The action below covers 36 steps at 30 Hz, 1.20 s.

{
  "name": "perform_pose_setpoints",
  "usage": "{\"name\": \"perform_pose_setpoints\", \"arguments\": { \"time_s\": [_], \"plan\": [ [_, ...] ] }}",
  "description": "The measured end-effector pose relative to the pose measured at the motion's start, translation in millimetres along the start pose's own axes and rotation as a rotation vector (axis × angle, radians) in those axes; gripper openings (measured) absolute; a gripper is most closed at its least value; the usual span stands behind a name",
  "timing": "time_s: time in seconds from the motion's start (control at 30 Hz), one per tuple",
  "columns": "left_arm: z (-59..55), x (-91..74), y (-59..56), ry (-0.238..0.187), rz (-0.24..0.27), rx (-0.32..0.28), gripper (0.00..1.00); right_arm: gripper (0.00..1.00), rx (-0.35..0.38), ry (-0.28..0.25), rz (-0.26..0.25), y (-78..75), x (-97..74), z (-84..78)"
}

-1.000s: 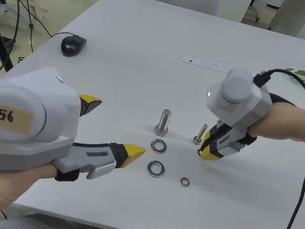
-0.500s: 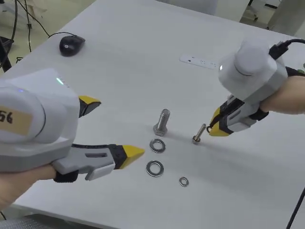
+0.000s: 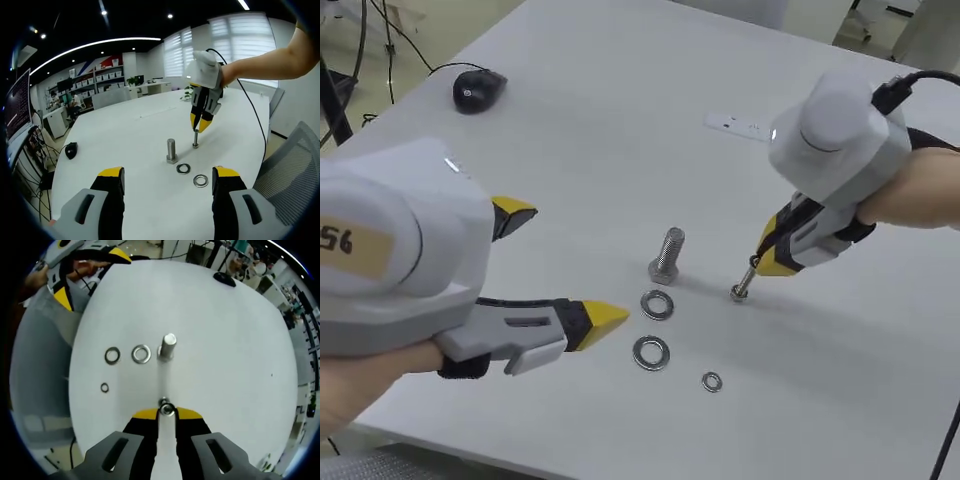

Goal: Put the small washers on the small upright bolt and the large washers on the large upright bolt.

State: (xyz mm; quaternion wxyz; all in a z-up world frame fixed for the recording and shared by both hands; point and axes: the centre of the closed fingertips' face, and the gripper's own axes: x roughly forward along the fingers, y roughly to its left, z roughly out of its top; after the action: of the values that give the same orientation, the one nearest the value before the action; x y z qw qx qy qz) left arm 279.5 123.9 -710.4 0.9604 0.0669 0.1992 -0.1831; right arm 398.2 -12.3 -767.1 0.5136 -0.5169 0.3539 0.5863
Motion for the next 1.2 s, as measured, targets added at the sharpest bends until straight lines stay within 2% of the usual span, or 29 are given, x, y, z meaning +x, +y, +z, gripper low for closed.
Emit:
{"name": "perform_pose_setpoints", "arguments": {
  "time_s": [0.37, 0.67, 0.97, 1.1, 1.2],
  "plan": [
    [-0.6, -0.1, 0.5, 0.004, 0.0, -0.001, 0.71, 0.12, -0.041, 0.009, 0.006, -0.3, 19.5, -3.2],
    [-2.3, 0.1, 2.2, 0.011, 0.005, -0.002, 0.71, 0.13, -0.038, 0.007, 0.018, -0.4, 42.6, -11.9],
    [-2.6, 0.8, 2.6, 0.014, 0.005, -0.002, 0.71, 0.13, -0.046, 0.005, 0.018, -1.2, 46.2, -14.4],
    [-2.0, 0.9, 2.1, 0.012, 0.003, -0.001, 0.71, 0.22, -0.051, 0.005, 0.003, -3.6, 42.9, -15.1],
    [-2.3, 0.8, 2.5, 0.013, 0.005, 0.001, 0.71, 0.21, -0.047, -0.004, -0.009, -6.1, 38.2, -16.4]
  ]
}}
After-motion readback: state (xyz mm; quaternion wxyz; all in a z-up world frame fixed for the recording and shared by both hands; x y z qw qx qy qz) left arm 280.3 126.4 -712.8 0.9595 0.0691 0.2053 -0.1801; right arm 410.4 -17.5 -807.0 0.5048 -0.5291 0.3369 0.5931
